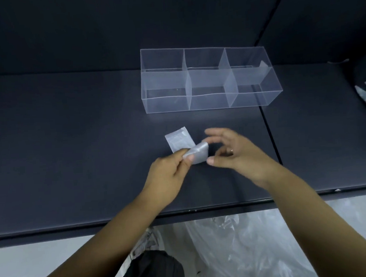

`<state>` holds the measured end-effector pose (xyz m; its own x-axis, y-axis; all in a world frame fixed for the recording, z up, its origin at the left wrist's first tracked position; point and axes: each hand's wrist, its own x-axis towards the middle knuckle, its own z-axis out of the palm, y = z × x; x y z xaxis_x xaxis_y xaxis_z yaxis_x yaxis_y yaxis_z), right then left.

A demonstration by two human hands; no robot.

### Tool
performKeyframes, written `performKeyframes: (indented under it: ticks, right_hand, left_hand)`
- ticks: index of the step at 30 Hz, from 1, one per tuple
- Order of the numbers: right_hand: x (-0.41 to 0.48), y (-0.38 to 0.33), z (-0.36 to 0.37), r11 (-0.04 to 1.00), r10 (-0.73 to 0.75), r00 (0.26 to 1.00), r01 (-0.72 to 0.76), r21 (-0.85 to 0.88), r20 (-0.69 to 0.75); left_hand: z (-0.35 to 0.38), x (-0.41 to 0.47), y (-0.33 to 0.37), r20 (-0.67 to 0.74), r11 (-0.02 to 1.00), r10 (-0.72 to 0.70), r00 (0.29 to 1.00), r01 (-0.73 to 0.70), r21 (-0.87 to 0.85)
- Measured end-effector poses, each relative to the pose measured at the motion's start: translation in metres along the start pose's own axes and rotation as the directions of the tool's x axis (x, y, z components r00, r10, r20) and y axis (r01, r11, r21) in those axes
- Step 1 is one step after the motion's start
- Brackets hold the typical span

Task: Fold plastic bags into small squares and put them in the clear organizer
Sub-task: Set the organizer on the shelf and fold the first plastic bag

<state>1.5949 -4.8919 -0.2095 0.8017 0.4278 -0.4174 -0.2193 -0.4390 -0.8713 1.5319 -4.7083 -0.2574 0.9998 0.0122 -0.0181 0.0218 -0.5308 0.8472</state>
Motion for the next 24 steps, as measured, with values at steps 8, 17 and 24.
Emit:
performKeyframes:
  ticks: [8, 17, 24]
  right_hand:
    - [0.034, 0.019, 0.025, 0.998, 0.055, 0.968, -0.062, -0.024, -0.246]
    - [0.054, 0.001, 0.034, 0.945, 0.096, 0.941, -0.189, -0.269, -0.324]
    - [0.048, 0.004, 0.05, 0.945, 0.052, 0.903, -0.182, -0.271, -0.427]
  left_hand:
    - [-0.006, 0.031, -0.004, 0.063, 0.827, -0.375, 0.925, 0.365, -0.428]
    - [-0.002, 0.027, -0.013, -0.13, 0.832, 0.348, 0.928, -0.242, 0.498]
    - [0.003, 0.031, -0.036, 0.167, 0.727, -0.019, 0.986, -0.101, 0.679]
